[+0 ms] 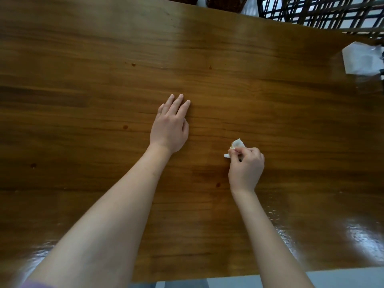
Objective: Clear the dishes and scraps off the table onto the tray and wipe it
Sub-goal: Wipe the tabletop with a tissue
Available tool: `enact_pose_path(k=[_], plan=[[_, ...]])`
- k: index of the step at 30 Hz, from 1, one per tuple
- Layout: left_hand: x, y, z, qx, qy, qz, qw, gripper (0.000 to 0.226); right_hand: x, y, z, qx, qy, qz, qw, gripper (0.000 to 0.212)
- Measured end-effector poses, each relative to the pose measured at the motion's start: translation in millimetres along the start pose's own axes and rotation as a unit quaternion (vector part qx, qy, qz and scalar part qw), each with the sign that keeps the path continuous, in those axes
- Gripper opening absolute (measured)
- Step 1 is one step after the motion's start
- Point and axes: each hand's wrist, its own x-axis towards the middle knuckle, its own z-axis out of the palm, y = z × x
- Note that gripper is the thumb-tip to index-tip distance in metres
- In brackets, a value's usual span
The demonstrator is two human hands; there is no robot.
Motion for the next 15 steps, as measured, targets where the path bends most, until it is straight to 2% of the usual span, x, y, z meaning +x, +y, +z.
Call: enact_pose_path(k=[7,12,15], plan=[[-23,20,-13,-0.002,-0.037,-0.023,0.999,0.049,-13,6,-24,-0.024,-0.128,-0.104,0.986,0.015],[-103,51,-15,-0.018,-0.030,0.008,0.999,0.053,-41,4,-36,0.008,-0.111,-0.116,0.987,0.009],[-140,60,-7,0.013,-0.064,0.014,0.998,0.053,-59,3,-33,-0.020,-0.126,-0.127,0.984,0.017]])
